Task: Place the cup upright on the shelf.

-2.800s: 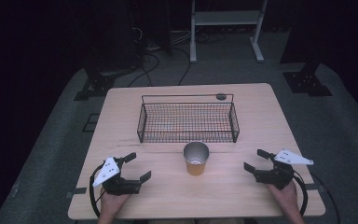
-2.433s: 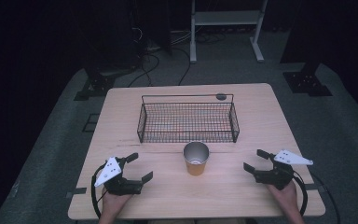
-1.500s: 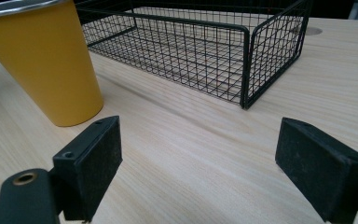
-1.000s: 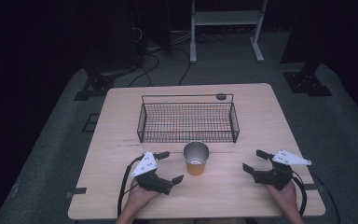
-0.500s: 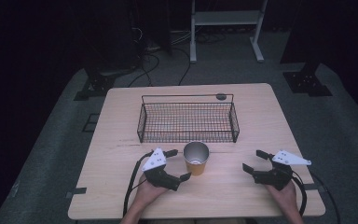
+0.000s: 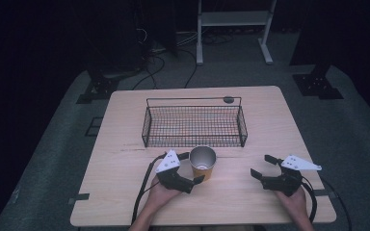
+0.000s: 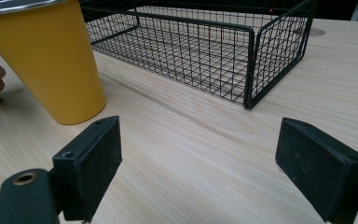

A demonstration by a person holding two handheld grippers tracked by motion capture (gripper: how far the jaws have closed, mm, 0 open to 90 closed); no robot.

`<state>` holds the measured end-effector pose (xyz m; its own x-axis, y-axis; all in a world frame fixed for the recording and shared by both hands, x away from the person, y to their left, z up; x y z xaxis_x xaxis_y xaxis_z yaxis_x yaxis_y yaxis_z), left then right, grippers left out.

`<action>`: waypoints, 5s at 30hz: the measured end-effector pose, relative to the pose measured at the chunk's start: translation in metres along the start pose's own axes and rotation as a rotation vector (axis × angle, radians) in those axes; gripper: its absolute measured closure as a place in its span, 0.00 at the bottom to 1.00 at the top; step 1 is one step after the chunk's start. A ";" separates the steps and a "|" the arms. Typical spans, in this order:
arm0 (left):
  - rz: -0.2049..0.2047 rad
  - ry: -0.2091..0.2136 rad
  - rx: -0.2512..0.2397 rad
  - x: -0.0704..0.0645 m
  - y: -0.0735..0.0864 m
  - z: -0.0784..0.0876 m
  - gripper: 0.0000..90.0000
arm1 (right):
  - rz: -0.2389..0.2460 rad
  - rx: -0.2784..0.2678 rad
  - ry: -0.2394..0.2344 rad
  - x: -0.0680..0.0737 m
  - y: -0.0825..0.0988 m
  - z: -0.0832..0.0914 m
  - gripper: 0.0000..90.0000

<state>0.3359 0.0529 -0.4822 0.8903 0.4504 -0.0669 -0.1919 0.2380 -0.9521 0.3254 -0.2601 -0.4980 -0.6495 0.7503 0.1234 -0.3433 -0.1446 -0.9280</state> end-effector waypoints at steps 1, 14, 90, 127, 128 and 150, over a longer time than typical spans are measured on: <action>0.004 0.004 0.002 0.000 0.001 -0.002 0.02 | 0.000 0.000 0.000 0.000 0.000 0.000 0.15; -0.005 -0.020 0.004 -0.001 0.000 -0.018 0.02 | 0.003 0.001 -0.002 0.000 0.000 0.000 0.15; 0.025 0.011 -0.095 0.048 -0.097 0.001 0.15 | 0.007 0.005 -0.003 0.001 0.000 -0.001 0.15; 0.074 -0.036 -0.051 0.120 -0.136 -0.026 0.15 | -0.009 -0.005 -0.010 -0.001 0.000 0.000 0.15; 0.077 -0.036 -0.048 0.121 -0.137 -0.027 0.15 | -0.009 -0.005 -0.010 0.000 0.000 0.000 0.15; 0.081 -0.049 0.006 0.144 -0.143 -0.044 0.15 | -0.013 -0.004 -0.008 -0.001 0.000 -0.001 0.15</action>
<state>0.5095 0.0457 -0.3692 0.8507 0.5096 -0.1289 -0.2652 0.2042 -0.9423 0.3266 -0.2603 -0.4980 -0.6505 0.7469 0.1379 -0.3487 -0.1323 -0.9279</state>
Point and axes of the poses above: each handheld gripper's, and its own axes: z roughly backward along the jaws, y roughly out of its underside, x roughly to its left, the point moved 5 cm from there along -z, roughly forward along the jaws
